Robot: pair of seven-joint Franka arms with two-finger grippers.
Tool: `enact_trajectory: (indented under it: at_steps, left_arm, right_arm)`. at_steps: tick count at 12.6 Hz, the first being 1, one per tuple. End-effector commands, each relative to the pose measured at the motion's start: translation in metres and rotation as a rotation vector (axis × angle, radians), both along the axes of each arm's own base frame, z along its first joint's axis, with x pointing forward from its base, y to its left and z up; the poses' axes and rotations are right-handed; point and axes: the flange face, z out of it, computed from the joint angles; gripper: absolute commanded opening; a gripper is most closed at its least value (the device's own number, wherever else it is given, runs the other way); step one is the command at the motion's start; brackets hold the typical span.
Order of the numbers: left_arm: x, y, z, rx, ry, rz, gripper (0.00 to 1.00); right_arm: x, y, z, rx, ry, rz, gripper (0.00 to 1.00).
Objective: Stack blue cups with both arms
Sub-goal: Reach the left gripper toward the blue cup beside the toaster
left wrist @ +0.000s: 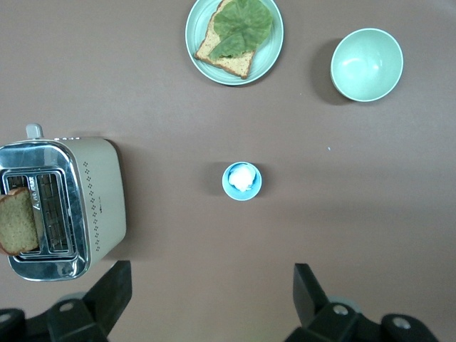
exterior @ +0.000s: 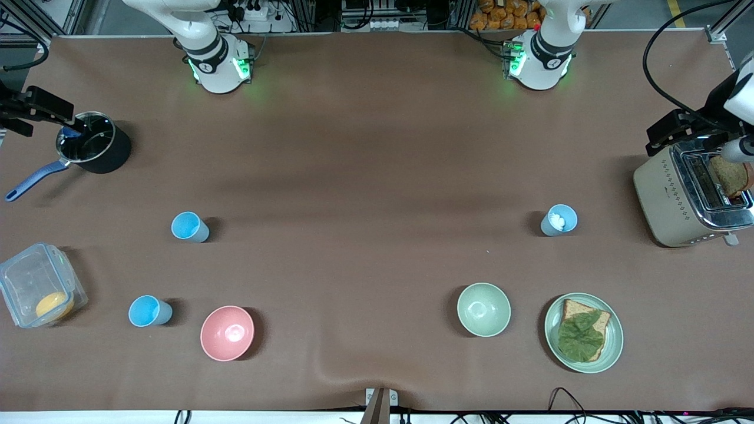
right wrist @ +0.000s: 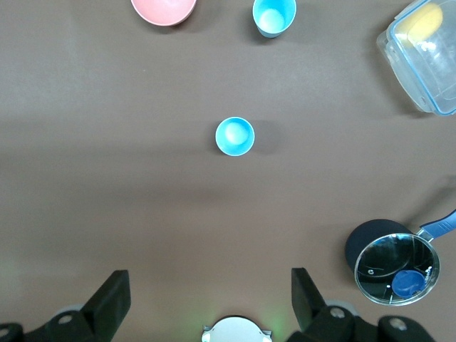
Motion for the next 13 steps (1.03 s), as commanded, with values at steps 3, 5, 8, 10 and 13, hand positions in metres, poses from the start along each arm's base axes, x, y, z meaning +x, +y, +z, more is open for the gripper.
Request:
enact_trajectory:
  at_steps: [3, 5, 8, 10, 13]
  left_arm:
    - [0.0, 0.003, -0.007, -0.023, 0.029, -0.012, 1.0]
    - [0.013, 0.008, -0.038, -0.068, 0.089, -0.002, 1.0]
    - [0.028, 0.009, -0.102, -0.073, 0.143, 0.017, 1.0]
    - [0.027, 0.009, -0.154, -0.071, 0.118, 0.024, 1.0]
    - [0.025, 0.012, -0.227, -0.073, 0.095, 0.041, 1.0]
  right_arm:
    - [-0.003, 0.003, 0.007, 0.003, -0.005, -0.012, 1.0]
    - [-0.001, 0.006, 0.005, 0.003, -0.009, -0.008, 1.0]
    - [0.014, 0.006, -0.003, 0.009, -0.045, -0.012, 1.0]
    - [0.021, -0.004, -0.009, 0.005, -0.058, -0.018, 1.0]
    - [0.047, -0.024, -0.031, -0.026, -0.098, -0.053, 1.0]
